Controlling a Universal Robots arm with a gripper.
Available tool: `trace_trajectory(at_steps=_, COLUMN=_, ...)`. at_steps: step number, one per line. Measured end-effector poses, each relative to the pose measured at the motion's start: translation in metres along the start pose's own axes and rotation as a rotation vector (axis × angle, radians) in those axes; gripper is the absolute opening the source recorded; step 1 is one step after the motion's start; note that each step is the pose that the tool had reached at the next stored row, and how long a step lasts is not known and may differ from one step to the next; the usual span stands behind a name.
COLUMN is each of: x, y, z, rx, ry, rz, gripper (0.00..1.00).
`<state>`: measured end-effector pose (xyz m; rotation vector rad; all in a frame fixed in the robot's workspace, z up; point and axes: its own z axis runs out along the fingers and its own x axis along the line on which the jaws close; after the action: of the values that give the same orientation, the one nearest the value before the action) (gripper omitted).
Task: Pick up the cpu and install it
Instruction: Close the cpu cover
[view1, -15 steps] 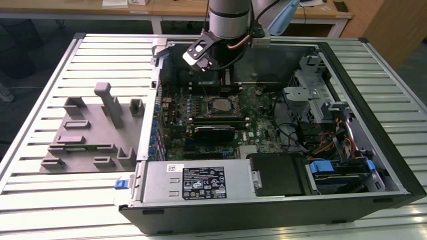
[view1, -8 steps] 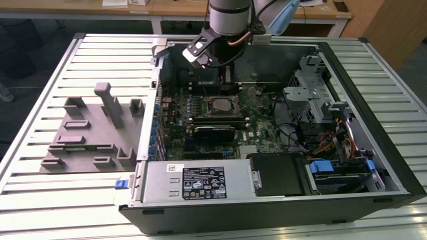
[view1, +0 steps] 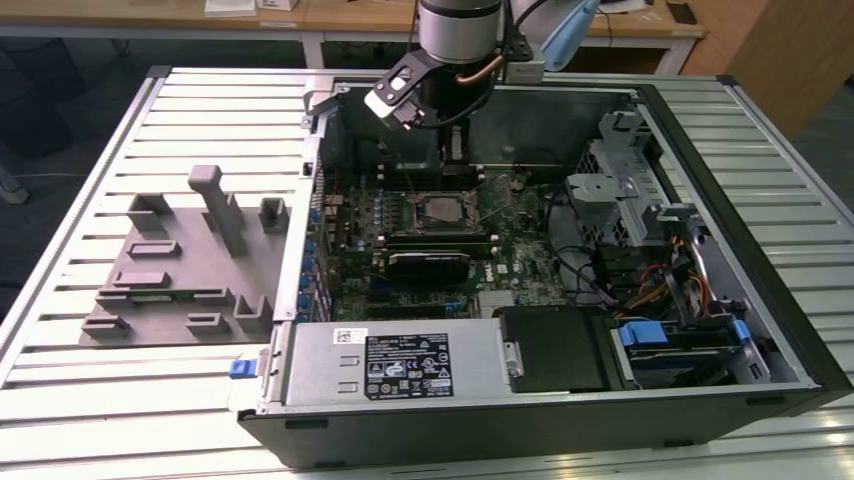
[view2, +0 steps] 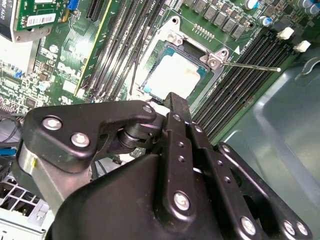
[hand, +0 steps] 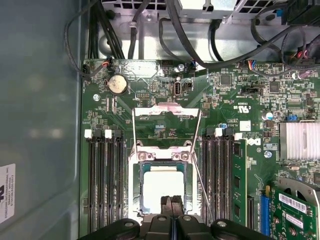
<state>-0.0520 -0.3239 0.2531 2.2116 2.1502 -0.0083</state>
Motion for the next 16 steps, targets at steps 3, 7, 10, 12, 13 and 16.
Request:
trace_trajectory(at_steps=3, x=0.0, y=0.0, z=0.0, rx=-0.0001, ry=0.0002, rz=0.0, gripper=0.11)
trace_trajectory(at_steps=7, x=0.0, y=0.0023, z=-0.0001, rx=0.0001, ry=-0.0002, rz=0.0, gripper=0.11)
trace_trajectory(at_steps=10, x=0.0002, y=0.0061, z=0.0001, rx=0.0, ry=-0.0001, rz=0.0, gripper=0.11)
trace_trajectory(at_steps=12, x=0.0003, y=0.0089, z=0.0002, rx=0.0, ry=-0.0001, rz=0.0, gripper=0.11)
trace_trajectory(at_steps=13, x=0.0003, y=0.0105, z=0.0003, rx=0.0, ry=0.0, rz=0.0, gripper=0.11)
trace_trajectory(at_steps=16, x=0.0005, y=0.0157, z=0.0004, rx=0.0, ry=0.0, rz=0.0, gripper=0.11)
